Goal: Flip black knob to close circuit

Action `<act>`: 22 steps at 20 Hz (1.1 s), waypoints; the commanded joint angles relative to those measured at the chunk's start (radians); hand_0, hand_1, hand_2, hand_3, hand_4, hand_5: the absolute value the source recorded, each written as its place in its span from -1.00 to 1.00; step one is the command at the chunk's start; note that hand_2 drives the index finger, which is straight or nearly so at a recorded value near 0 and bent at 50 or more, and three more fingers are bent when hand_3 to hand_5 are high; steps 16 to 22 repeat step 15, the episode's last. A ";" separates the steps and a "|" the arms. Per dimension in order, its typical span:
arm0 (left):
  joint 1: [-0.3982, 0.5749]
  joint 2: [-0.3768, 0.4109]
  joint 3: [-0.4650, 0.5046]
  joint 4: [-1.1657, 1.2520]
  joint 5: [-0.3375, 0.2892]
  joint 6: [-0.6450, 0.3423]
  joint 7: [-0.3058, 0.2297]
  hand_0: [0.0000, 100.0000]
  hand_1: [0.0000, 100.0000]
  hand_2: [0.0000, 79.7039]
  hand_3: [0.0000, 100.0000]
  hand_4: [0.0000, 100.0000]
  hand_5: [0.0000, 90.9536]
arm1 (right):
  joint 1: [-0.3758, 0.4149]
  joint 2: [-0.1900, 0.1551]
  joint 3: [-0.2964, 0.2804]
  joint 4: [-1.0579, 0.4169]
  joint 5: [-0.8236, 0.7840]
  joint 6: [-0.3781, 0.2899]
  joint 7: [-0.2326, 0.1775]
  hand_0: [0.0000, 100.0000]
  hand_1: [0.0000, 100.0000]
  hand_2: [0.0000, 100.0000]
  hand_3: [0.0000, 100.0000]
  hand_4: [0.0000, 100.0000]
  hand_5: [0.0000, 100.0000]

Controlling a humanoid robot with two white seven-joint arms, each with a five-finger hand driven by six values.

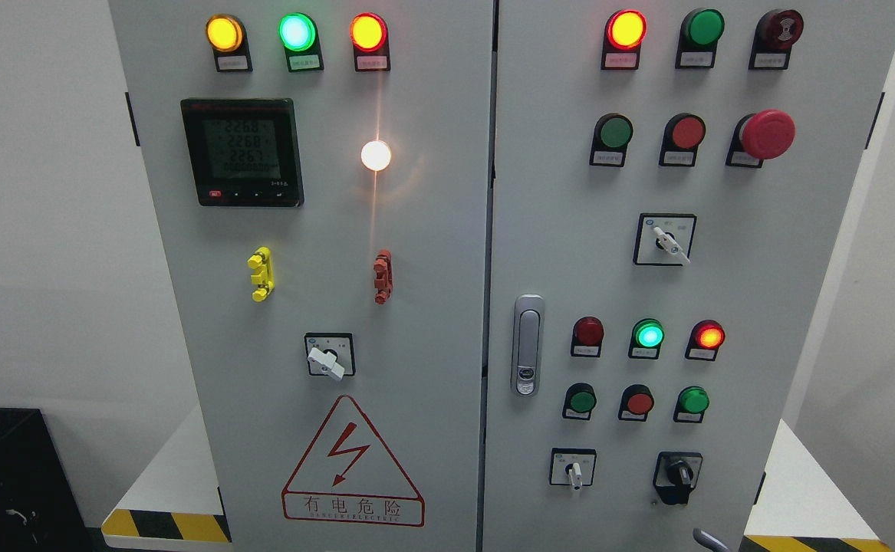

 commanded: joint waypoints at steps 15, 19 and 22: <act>0.023 0.000 0.000 -0.029 0.000 0.000 0.000 -0.76 0.11 -1.00 -1.00 -1.00 -1.00 | 0.018 -0.001 -0.016 0.006 -0.148 -0.031 0.019 -1.00 -1.00 -1.00 -0.83 -0.99 -1.00; 0.023 0.000 0.000 -0.029 0.000 0.000 0.000 -0.76 0.11 -1.00 -1.00 -1.00 -1.00 | 0.018 -0.001 -0.016 0.006 -0.148 -0.031 0.019 -1.00 -1.00 -1.00 -0.83 -0.99 -1.00; 0.023 0.000 0.000 -0.029 0.000 0.000 0.000 -0.76 0.11 -1.00 -1.00 -1.00 -1.00 | 0.018 -0.001 -0.016 0.006 -0.148 -0.031 0.019 -1.00 -1.00 -1.00 -0.83 -0.99 -1.00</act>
